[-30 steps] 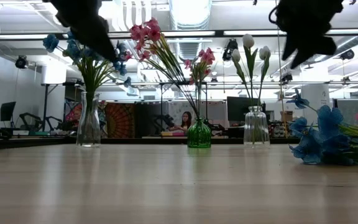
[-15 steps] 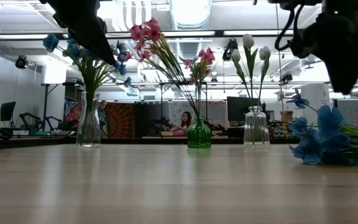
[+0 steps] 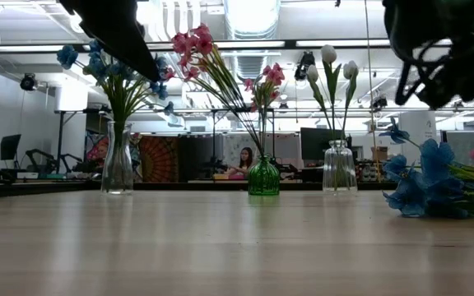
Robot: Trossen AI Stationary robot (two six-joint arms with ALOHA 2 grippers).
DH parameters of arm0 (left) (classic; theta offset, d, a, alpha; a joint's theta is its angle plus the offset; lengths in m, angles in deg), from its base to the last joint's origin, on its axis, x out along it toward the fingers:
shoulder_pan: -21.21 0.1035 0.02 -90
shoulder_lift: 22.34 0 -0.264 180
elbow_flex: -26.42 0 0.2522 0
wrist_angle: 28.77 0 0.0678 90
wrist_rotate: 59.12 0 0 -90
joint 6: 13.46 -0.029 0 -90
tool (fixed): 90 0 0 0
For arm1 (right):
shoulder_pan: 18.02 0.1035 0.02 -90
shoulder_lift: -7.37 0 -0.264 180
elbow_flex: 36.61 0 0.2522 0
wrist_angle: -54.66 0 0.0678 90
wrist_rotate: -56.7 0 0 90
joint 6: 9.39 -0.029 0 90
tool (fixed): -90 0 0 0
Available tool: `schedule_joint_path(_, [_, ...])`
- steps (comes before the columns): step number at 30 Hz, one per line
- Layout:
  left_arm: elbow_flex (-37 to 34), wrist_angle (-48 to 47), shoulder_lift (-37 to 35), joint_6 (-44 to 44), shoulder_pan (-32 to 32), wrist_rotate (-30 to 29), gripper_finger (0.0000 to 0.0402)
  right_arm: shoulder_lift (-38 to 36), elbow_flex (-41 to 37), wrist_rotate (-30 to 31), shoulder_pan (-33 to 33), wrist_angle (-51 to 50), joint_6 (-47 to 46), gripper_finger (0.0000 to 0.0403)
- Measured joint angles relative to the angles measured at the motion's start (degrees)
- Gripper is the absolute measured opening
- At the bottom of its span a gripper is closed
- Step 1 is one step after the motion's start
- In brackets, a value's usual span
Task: Sort flowers into vase by color
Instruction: Put the pink flowers into the green vase
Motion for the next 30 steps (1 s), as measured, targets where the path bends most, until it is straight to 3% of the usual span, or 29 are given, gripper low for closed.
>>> schedule_joint_path(6, [0.00, 0.20, 0.01, 0.52, 0.00, -0.21, 0.0213, 2.01, -2.00, -8.98, 2.74, -0.03, -2.28, 0.0293])
schedule_joint_path(10, [-0.01, 0.64, 0.30, 1.58, -0.01, -0.44, 0.0213, 2.10, -3.10, -9.60, 3.81, 0.09, -4.48, 0.0295])
schedule_joint_path(17, [0.00, 0.73, 2.22, 5.02, -0.39, -0.71, 0.0213, 2.10, -3.82, -5.98, 3.80, 0.24, -6.04, 0.0296])
schedule_joint_path(23, [0.00, 1.77, 2.53, 6.54, -2.45, -5.33, 0.0213, 2.10, -4.02, -0.11, 3.80, 2.73, -8.19, 0.0297])
schedule_joint_path(30, [0.00, 2.48, 2.53, 7.17, -4.74, -6.89, 0.0213, 2.94, -5.70, 2.88, 4.50, 4.88, -10.89, 0.0292])
